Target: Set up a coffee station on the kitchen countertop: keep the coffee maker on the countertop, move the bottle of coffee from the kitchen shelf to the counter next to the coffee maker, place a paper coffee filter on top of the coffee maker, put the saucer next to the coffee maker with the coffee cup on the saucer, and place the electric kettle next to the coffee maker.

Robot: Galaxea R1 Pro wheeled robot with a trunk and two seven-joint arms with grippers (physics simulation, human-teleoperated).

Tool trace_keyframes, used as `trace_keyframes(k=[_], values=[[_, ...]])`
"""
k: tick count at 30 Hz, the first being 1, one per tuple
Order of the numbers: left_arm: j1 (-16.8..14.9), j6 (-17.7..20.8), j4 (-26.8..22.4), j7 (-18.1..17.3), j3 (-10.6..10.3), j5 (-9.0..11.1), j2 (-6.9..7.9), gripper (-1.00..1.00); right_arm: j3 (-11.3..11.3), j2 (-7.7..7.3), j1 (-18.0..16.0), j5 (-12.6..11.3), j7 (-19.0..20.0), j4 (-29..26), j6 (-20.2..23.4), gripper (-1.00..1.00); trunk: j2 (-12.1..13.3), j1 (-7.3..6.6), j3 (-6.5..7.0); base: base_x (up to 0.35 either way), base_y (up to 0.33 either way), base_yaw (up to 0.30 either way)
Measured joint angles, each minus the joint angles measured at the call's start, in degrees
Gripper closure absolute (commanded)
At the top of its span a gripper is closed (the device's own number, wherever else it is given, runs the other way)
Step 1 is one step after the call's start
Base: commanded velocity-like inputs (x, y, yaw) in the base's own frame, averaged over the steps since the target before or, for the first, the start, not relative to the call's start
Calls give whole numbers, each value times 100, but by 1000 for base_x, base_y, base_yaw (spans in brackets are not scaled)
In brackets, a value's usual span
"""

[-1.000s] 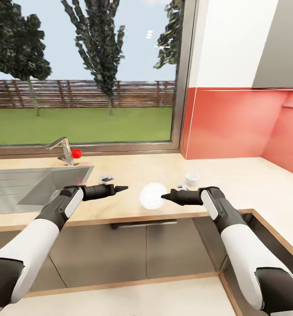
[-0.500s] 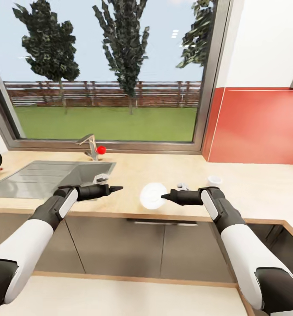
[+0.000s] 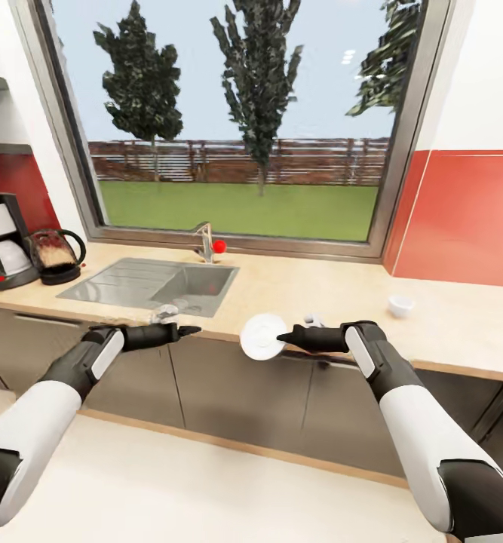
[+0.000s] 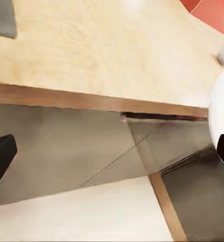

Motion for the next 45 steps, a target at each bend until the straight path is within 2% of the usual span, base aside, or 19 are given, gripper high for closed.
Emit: trace_keyframes(k=[3, 4, 6, 7, 9, 10, 12, 13, 16, 18, 20, 22, 23, 24, 25, 26, 28, 31, 45], values=[[51, -139, 358, -108, 4, 20, 283, -100, 0, 0, 0, -1, 0, 0, 0, 100, 0, 0, 0, -340, 0, 298], [89, -382, 706, -233, 3, -1, 432, -100, 0, 0, 0, -3, 0, 0, 1, 100, 0, 0, 0, -340, 0, 298], [116, -821, 1335, -427, 3, 3, 615, -100, 0, 0, 0, -3, 0, 0, 1, 100, 0, 0, 0, -340, 0, 298], [121, -1032, 1631, -509, 5, 10, 680, -100, 0, 0, 0, -2, 0, 0, 1, 100, 0, 0, 0, -340, 0, 298], [133, -1699, 2496, -715, 0, -5, 831, -100, 0, 0, 0, -3, 0, 0, 1, 100, 0, 0, 0, -340, 0, 298], [132, -2019, 2917, -763, -11, -5, 871, -100, 0, 0, 0, -3, 0, 0, 1, 100, 0, 0, 0, -340, 0, 298], [154, -2472, 3298, -771, -3, 2, 913, -100, 0, 0, 0, -1, 0, 0, 0, 100, 0, 0, 0, -340, 0, 298], [272, -2637, 3386, -761, -27, -3, 927, -100, 0, 0, 0, -2, 0, 0, 1, 100, -1, 0, 0, -340, 0, 298], [682, -2777, 3450, -544, -17, -1, 940, -100, 0, 0, -1, -1, 0, 0, 0, 100, -1, 0, 0, -265, 0, 289], [874, -2808, 3465, 337, -23, -5, 909, -100, 0, -1, 0, 0, 0, -1, 1, 100, -1, -3, 0, -64, 0, 135], [1012, -2807, 3469, 1258, -29, -8, 772, -100, 0, -1, 1, 1, 1, -2, 1, 100, -1, -3, 0, -26, 0, 55], [1205, -2796, 3467, 2867, -24, -2, 429, -100, 0, -2, 1, 0, 3, -1, 3, 100, -1, -3, 0, -10, 0, 21], [1338, -2809, 3468, 4022, -9, 7, 157, -100, -1, -2, 1, -2, 1, 2, 3, 100, -1, -3, -1, -4, 0, 9], [1426, -2861, 3466, 4726, 1, 21, -30, -100, -1, -2, 1, 5, 0, 14, 1, 100, -1, -3, -1, -3, 0, 6], [1512, -2968, 3465, 5272, 3, 29, -165, -100, 0, 3, 1, 5, -3, 38, 1, 100, -1, -3, -1, -2, 0, 4], [1593, -3125, 3465, 5635, 4, 35, -277, -100, 0, 11, 1, 3, -5, 55, 1, 100, -1, -3, 0, -1, 0, 2], [1760, -3515, 3461, 6114, 4, 18, -490, -100, 1, 21, 1, 2, -7, 59, 2, 100, -1, -4, 0, 0, 0, 0], [1826, -3684, 3461, 6270, -1, 22, -599, -100, -6, 13, 1, 6, -4, 19, 1, 100, -1, -4, 0, 0, 0, 0], [1836, -3705, 3467, 6348, 6, 34, -614, -100, -1, 23, 1, 9, -15, 25, 0, 100, -2, -7, 0, 231, 187, 0]])
